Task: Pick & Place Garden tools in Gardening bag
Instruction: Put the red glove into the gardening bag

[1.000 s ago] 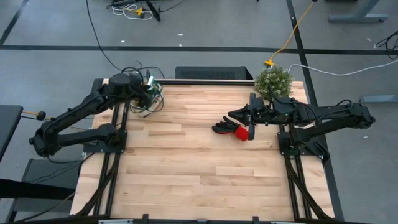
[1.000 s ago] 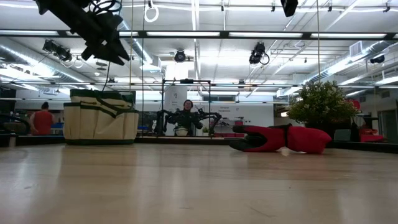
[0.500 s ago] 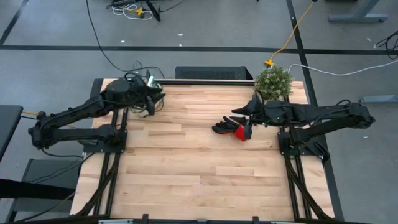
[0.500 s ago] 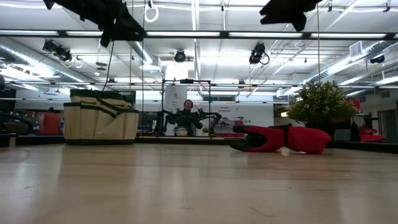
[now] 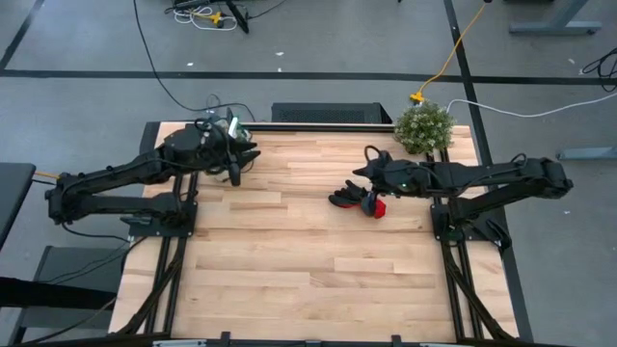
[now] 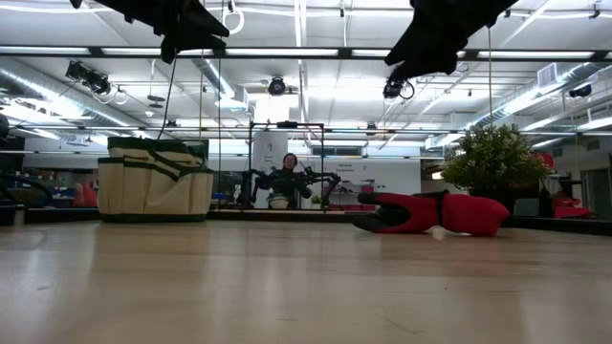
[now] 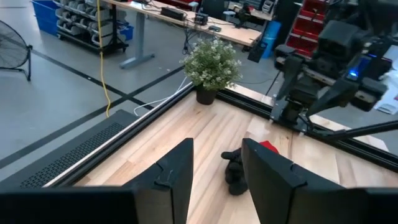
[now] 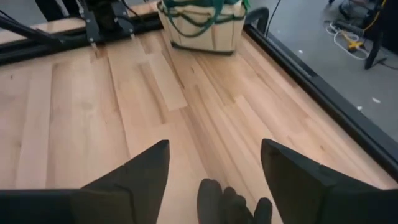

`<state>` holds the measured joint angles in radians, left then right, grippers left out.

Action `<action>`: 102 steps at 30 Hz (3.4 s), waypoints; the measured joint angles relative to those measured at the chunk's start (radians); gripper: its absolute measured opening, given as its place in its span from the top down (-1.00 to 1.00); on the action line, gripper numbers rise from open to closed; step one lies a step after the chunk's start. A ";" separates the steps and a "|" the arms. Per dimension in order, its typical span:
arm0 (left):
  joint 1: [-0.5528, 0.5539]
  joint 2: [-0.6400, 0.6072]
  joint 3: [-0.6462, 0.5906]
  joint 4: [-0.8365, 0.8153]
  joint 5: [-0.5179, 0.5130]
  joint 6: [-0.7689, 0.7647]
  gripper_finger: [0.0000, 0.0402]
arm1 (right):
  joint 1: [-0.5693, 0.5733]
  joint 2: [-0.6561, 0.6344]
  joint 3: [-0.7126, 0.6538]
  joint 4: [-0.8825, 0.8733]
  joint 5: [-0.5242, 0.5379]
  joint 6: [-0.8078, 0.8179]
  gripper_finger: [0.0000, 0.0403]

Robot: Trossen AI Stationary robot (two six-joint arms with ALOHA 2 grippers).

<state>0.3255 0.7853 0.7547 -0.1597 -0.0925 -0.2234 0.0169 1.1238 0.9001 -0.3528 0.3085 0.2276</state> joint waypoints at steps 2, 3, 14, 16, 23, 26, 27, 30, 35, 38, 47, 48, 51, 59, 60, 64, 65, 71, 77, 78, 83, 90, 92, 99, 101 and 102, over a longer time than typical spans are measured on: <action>-0.009 0.000 0.000 0.000 0.000 0.000 0.29 | -0.011 0.019 0.000 0.005 -0.023 0.001 -0.31; -0.013 0.000 0.000 0.000 0.000 0.000 0.29 | -0.016 0.027 0.000 0.001 -0.032 0.001 -0.32; -0.059 0.038 -0.001 0.031 -0.001 0.006 0.29 | -0.039 0.109 0.000 -0.008 -0.040 -0.004 -0.31; -0.070 0.051 0.002 0.050 -0.004 0.006 0.29 | -0.039 0.121 0.000 -0.011 -0.039 -0.004 -0.31; -0.108 0.070 0.000 0.046 -0.022 0.037 0.29 | -0.040 0.167 0.000 -0.046 -0.037 -0.026 -0.31; -0.124 0.088 0.002 0.083 -0.020 0.039 0.29 | -0.040 0.194 0.000 -0.070 -0.039 -0.032 -0.31; -0.131 0.093 0.001 0.084 -0.015 0.039 0.29 | -0.040 0.203 0.000 -0.079 -0.039 -0.037 -0.31; -0.157 0.117 0.000 0.120 -0.010 0.039 0.29 | -0.040 0.233 0.000 -0.098 -0.039 -0.062 -0.31; -0.197 0.160 0.001 0.158 -0.012 0.036 0.29 | -0.040 0.290 0.000 -0.109 -0.047 -0.118 -0.31; -0.219 0.183 0.000 0.167 -0.019 0.036 0.29 | -0.040 0.332 0.001 -0.122 -0.076 -0.158 -0.31; -0.251 0.240 0.000 0.213 -0.019 0.030 0.29 | -0.040 0.446 0.001 -0.143 -0.090 -0.215 -0.31; -0.251 0.240 0.000 0.212 -0.021 0.032 0.29 | -0.040 0.453 0.001 -0.142 -0.086 -0.228 -0.31; -0.252 0.244 0.000 0.226 -0.050 0.033 0.29 | -0.040 0.476 0.001 -0.142 -0.077 -0.252 -0.31; -0.251 0.244 0.000 0.226 -0.072 0.032 0.29 | -0.040 0.544 0.001 -0.117 -0.003 -0.322 -0.31; -0.252 0.244 0.000 0.226 -0.073 0.028 0.29 | -0.040 0.552 0.001 -0.111 -0.002 -0.327 -0.31; -0.251 0.244 0.000 0.226 -0.090 0.025 0.29 | -0.040 0.588 0.001 -0.058 -0.002 -0.325 -0.31; -0.251 0.244 0.000 0.225 -0.091 0.025 0.29 | -0.040 0.594 0.001 -0.044 -0.004 -0.325 -0.31; -0.251 0.244 0.000 0.225 -0.098 0.024 0.29 | -0.039 0.629 0.004 -0.015 -0.002 -0.314 -0.30; -0.251 0.244 0.000 0.224 -0.098 0.018 0.29 | -0.040 0.627 0.003 -0.012 -0.011 -0.312 -0.13; -0.251 0.244 0.000 0.224 -0.098 0.018 0.29 | -0.040 0.627 0.003 -0.009 -0.013 -0.312 -0.09; -0.251 0.244 0.000 0.224 -0.098 0.017 0.29 | -0.039 0.627 0.002 -0.005 -0.013 -0.312 0.17; -0.251 0.244 0.000 0.224 -0.098 0.017 0.29 | -0.040 0.628 0.002 -0.005 -0.012 -0.312 0.48; -0.251 0.244 0.000 0.224 -0.098 0.017 0.29 | -0.040 0.628 0.002 -0.005 -0.010 -0.312 0.56; -0.251 0.244 0.000 0.224 -0.098 0.016 0.29 | -0.040 0.611 0.001 -0.008 -0.011 -0.257 0.80; -0.251 0.244 0.000 0.224 -0.098 0.016 0.29 | -0.040 0.595 0.000 -0.009 -0.012 -0.235 0.85; -0.251 0.244 0.000 0.224 -0.098 0.016 0.29 | -0.040 0.585 0.000 -0.008 -0.013 -0.231 0.88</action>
<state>0.0742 1.0294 0.7544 0.0647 -0.1902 -0.2070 -0.0227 1.7085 0.9005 -0.3611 0.2958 -0.0030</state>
